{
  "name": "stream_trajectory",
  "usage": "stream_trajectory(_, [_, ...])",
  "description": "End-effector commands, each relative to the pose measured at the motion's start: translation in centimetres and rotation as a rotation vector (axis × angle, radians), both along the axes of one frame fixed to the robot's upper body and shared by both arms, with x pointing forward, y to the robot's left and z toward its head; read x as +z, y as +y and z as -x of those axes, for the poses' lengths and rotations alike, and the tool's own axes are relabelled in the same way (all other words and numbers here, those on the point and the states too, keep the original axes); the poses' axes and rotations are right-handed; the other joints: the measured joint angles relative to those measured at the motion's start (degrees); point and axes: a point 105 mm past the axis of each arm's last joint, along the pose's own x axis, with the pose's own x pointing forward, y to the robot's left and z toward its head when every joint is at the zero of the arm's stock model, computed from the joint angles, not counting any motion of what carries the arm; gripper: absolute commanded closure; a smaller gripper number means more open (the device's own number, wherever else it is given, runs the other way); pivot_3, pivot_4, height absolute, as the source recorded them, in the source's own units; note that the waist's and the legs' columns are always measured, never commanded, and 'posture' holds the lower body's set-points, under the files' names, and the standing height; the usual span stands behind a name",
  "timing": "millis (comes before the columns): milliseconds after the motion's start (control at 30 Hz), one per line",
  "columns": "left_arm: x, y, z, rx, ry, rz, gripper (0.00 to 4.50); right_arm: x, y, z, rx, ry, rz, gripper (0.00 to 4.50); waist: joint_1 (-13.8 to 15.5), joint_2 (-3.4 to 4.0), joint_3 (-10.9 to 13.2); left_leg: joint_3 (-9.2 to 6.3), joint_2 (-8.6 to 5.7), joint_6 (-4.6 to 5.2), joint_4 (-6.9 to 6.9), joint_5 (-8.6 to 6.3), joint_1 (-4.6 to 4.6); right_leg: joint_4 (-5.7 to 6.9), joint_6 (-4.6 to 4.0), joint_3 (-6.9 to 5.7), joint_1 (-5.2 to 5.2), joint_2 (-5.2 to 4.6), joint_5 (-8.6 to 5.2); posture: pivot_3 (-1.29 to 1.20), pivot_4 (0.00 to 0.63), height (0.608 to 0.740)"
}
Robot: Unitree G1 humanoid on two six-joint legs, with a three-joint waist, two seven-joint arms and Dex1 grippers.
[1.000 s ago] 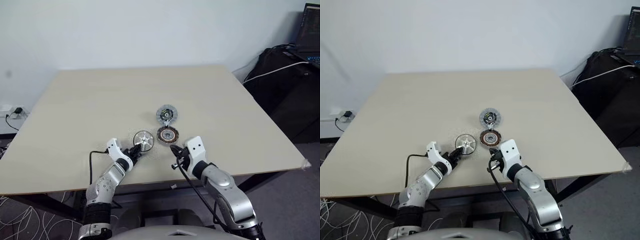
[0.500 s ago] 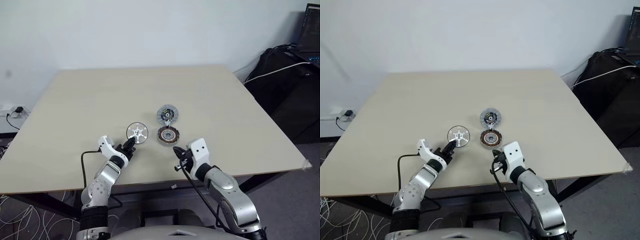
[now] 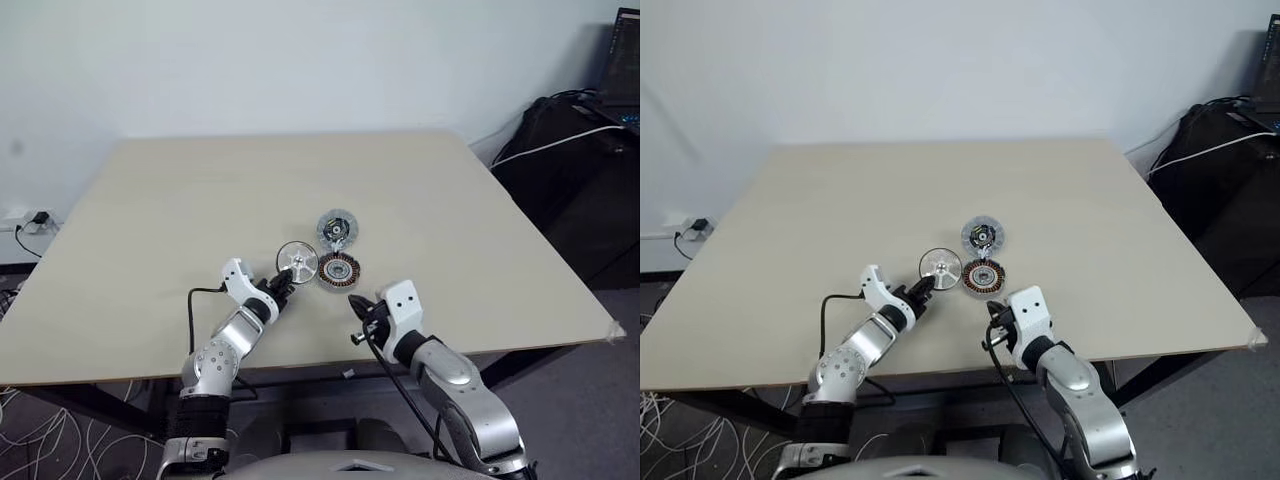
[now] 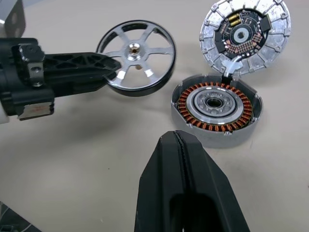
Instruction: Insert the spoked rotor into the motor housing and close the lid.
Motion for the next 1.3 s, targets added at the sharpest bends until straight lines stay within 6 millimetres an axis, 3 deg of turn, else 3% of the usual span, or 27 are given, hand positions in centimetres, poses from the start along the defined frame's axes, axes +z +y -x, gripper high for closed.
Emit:
stream_trajectory(33, [5.5, -7.5, -0.9, -0.077, -0.071, 0.308, 3.99, 1.4, 0.1, -0.1, -0.010, -0.044, -0.022, 4.50, 0.02, 0.00, 0.00, 0.00, 0.00, 0.00, 0.00, 0.00, 0.00, 0.00, 0.00, 0.00, 0.00, 0.00, 0.00, 0.00, 0.000, 0.740])
stream_trajectory(167, [6.5, -8.7, -1.2, -0.096, -0.064, 0.371, 3.99, 1.4, 0.2, -0.1, -0.016, -0.042, -0.025, 4.50, 0.08, -0.01, -0.02, 0.00, -0.01, 0.00, 0.07, 0.01, 0.00, 0.02, 0.04, 0.00, 0.04, 0.01, 0.02, 0.00, 0.000, 0.740])
stream_trajectory(333, [6.2, -10.0, -1.3, -0.127, -0.014, 0.399, 3.99, 1.4, 0.1, -0.1, -0.025, -0.042, -0.027, 4.50, 0.00, -0.02, -0.02, 0.03, -0.03, 0.25, 0.07, 0.13, 0.00, 0.00, 0.05, 0.05, 0.07, 0.03, 0.03, 0.00, 0.000, 0.740])
stream_trajectory(1300, [0.9, -11.9, 0.6, -0.165, 0.260, 0.354, 3.99, 1.4, -0.1, 0.3, -0.046, -0.037, -0.023, 4.50, 0.13, -0.08, 0.02, 0.04, -0.04, 0.25, 0.06, 0.14, -0.04, -0.02, 0.05, 0.07, 0.06, 0.04, 0.03, 0.00, 0.000, 0.740])
